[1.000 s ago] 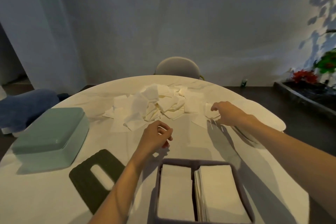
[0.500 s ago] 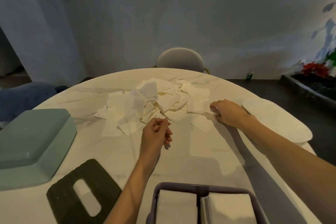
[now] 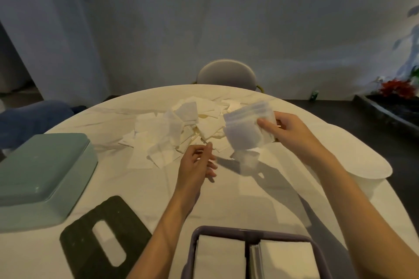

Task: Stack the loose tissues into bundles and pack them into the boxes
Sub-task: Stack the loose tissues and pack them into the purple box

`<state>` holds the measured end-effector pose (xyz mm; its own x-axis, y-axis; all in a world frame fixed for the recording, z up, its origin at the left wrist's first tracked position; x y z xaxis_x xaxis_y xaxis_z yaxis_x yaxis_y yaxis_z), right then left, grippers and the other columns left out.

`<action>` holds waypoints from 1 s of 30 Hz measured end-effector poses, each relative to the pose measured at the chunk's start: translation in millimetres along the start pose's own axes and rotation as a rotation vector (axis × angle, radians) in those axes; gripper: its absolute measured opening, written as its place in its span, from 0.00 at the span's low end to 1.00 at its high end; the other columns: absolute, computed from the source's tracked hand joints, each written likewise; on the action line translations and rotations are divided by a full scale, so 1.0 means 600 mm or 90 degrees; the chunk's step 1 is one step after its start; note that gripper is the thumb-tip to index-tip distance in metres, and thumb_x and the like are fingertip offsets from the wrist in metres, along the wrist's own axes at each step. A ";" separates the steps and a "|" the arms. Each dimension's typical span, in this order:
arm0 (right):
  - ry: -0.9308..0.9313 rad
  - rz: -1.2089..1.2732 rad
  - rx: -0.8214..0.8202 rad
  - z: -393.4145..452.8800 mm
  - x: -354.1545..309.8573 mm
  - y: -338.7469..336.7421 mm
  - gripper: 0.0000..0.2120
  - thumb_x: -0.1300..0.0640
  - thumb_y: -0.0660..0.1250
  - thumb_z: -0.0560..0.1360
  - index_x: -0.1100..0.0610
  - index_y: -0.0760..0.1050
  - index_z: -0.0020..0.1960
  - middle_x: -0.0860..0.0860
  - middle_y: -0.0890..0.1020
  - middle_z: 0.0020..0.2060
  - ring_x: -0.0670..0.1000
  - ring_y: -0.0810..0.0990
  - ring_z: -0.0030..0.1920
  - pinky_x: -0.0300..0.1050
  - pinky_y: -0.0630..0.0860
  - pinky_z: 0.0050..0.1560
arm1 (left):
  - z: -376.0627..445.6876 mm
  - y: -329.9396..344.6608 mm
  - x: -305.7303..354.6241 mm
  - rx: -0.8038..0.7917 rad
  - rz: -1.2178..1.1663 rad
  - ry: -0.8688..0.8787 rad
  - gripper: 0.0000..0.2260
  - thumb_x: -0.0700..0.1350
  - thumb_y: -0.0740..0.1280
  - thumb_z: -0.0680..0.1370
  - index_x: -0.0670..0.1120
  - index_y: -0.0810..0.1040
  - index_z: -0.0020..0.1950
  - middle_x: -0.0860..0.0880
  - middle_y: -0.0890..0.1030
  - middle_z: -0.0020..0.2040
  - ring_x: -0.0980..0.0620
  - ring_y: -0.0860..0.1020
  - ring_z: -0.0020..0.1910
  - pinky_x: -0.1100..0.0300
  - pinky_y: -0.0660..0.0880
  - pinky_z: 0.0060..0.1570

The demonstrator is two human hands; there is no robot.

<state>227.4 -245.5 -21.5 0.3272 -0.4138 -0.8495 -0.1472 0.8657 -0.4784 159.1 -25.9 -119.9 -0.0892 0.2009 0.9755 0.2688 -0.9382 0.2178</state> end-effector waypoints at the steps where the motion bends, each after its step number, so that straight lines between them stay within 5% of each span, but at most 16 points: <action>1: 0.008 0.074 -0.021 -0.012 -0.006 0.011 0.08 0.45 0.66 0.81 0.45 0.81 0.55 0.42 0.86 0.45 0.43 0.84 0.47 0.30 0.79 0.39 | -0.002 0.001 0.005 -0.026 -0.018 -0.020 0.25 0.62 0.70 0.75 0.46 0.76 0.64 0.44 0.84 0.53 0.41 0.84 0.47 0.49 0.82 0.44; 4: 0.052 0.185 -0.085 -0.040 0.012 0.052 0.11 0.46 0.65 0.80 0.47 0.81 0.58 0.45 0.87 0.50 0.46 0.85 0.52 0.42 0.82 0.52 | -0.012 0.004 0.013 -0.136 -0.051 -0.040 0.30 0.63 0.73 0.73 0.55 0.72 0.71 0.51 0.83 0.62 0.47 0.84 0.59 0.45 0.83 0.53; 7: 0.082 0.172 -0.096 -0.057 0.058 0.082 0.15 0.43 0.65 0.80 0.48 0.81 0.61 0.47 0.87 0.53 0.50 0.85 0.55 0.50 0.81 0.59 | -0.020 0.005 0.011 -0.128 -0.007 -0.002 0.24 0.48 0.78 0.74 0.51 0.77 0.68 0.50 0.84 0.60 0.48 0.83 0.59 0.45 0.82 0.56; 11: 0.042 0.149 -0.106 -0.076 0.093 0.106 0.25 0.41 0.72 0.74 0.42 0.74 0.69 0.42 0.82 0.60 0.48 0.81 0.60 0.46 0.82 0.57 | -0.016 0.000 0.005 -0.069 0.117 0.107 0.12 0.40 0.76 0.77 0.45 0.80 0.58 0.49 0.84 0.52 0.52 0.83 0.53 0.55 0.83 0.50; 14: -0.042 0.079 -0.057 -0.079 0.095 0.119 0.33 0.46 0.77 0.70 0.41 0.68 0.71 0.40 0.77 0.65 0.44 0.78 0.62 0.41 0.81 0.58 | -0.012 0.000 -0.002 -0.049 0.161 0.127 0.11 0.40 0.76 0.77 0.46 0.79 0.57 0.52 0.83 0.51 0.54 0.82 0.51 0.58 0.82 0.48; 19: -0.115 0.047 0.009 -0.078 0.091 0.133 0.34 0.45 0.75 0.73 0.41 0.64 0.75 0.35 0.74 0.68 0.40 0.76 0.64 0.31 0.77 0.56 | -0.017 0.012 -0.001 -0.029 0.105 0.101 0.11 0.46 0.73 0.79 0.46 0.78 0.60 0.49 0.82 0.54 0.51 0.82 0.53 0.63 0.80 0.44; 24: -0.141 0.070 -0.010 -0.082 0.084 0.142 0.35 0.48 0.75 0.74 0.44 0.63 0.76 0.37 0.77 0.61 0.43 0.77 0.62 0.36 0.79 0.59 | -0.008 0.020 -0.008 0.037 0.070 0.077 0.17 0.62 0.67 0.79 0.49 0.79 0.52 0.53 0.82 0.49 0.49 0.80 0.54 0.49 0.80 0.54; 27: -0.119 0.063 -0.027 -0.083 0.087 0.150 0.35 0.48 0.74 0.74 0.41 0.62 0.76 0.42 0.77 0.62 0.43 0.76 0.63 0.40 0.79 0.60 | -0.006 0.016 -0.009 0.078 0.104 0.092 0.12 0.57 0.65 0.83 0.48 0.78 0.51 0.55 0.82 0.45 0.58 0.79 0.48 0.53 0.77 0.53; 30: -0.070 0.123 -0.034 -0.081 0.078 0.166 0.39 0.44 0.73 0.69 0.43 0.60 0.76 0.44 0.76 0.62 0.40 0.75 0.62 0.34 0.78 0.58 | -0.004 0.015 -0.012 0.073 0.107 0.087 0.08 0.53 0.64 0.84 0.51 0.78 0.51 0.53 0.83 0.45 0.56 0.81 0.48 0.50 0.78 0.57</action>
<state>182.9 -192.2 -119.7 0.3882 -0.2063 -0.8982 -0.2648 0.9086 -0.3231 159.8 -36.7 -125.0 -0.1603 -0.0032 0.9871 0.3969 -0.9158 0.0615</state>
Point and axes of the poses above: each hand's wrist, its own z-axis towards the middle knuckle, its own y-axis out of the palm, x = y × z, the point moved 1 cm from there along z, towards the middle knuckle
